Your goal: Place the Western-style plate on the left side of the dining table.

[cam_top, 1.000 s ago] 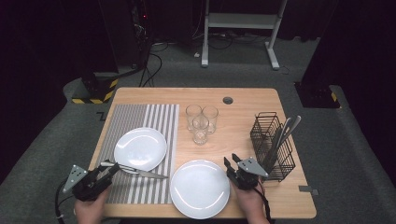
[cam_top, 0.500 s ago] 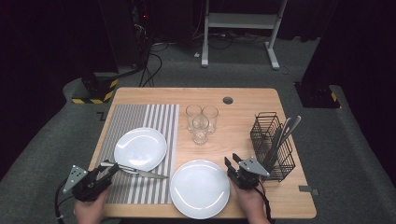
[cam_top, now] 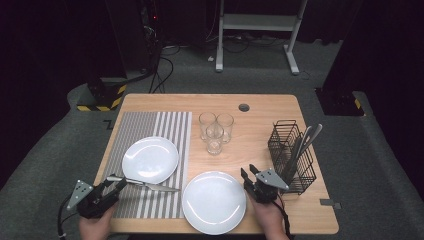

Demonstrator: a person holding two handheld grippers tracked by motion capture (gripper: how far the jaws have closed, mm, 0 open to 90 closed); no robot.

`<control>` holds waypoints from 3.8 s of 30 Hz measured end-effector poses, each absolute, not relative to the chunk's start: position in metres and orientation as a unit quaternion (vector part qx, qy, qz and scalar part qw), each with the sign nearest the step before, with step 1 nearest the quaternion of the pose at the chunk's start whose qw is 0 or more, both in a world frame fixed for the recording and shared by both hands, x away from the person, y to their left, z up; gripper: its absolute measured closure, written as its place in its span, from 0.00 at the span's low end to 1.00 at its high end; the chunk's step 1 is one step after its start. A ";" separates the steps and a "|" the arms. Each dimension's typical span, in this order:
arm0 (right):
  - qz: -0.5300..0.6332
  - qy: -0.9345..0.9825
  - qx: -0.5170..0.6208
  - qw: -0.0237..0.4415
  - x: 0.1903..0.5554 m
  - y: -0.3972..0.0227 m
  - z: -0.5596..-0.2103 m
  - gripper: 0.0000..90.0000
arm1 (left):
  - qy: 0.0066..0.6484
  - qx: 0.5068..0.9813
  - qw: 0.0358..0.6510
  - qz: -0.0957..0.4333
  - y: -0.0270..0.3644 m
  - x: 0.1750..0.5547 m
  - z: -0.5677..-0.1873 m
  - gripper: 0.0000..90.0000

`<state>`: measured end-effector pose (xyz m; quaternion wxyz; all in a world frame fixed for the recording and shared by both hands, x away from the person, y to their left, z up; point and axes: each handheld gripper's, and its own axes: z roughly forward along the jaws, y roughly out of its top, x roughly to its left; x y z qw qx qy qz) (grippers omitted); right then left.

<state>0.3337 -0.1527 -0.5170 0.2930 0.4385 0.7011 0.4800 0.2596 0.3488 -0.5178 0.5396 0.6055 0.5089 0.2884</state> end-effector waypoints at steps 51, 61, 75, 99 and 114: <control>0.475 0.707 0.435 0.293 0.334 -0.150 -0.520 0.68 | 0.536 0.582 0.551 0.267 0.369 0.251 -0.533 0.60; 0.476 0.706 0.434 0.294 0.334 -0.150 -0.519 0.68 | 0.554 0.593 0.514 0.278 0.367 0.253 -0.532 0.68; 0.477 0.706 0.435 0.293 0.334 -0.150 -0.519 0.68 | 0.610 0.634 0.399 0.257 0.362 0.289 -0.535 0.74; 0.478 0.705 0.434 0.292 0.333 -0.151 -0.519 0.68 | 0.605 0.667 0.359 0.244 0.352 0.267 -0.535 0.60; 0.478 0.706 0.434 0.291 0.333 -0.150 -0.519 0.68 | 0.560 0.691 0.394 0.231 0.317 0.266 -0.526 0.62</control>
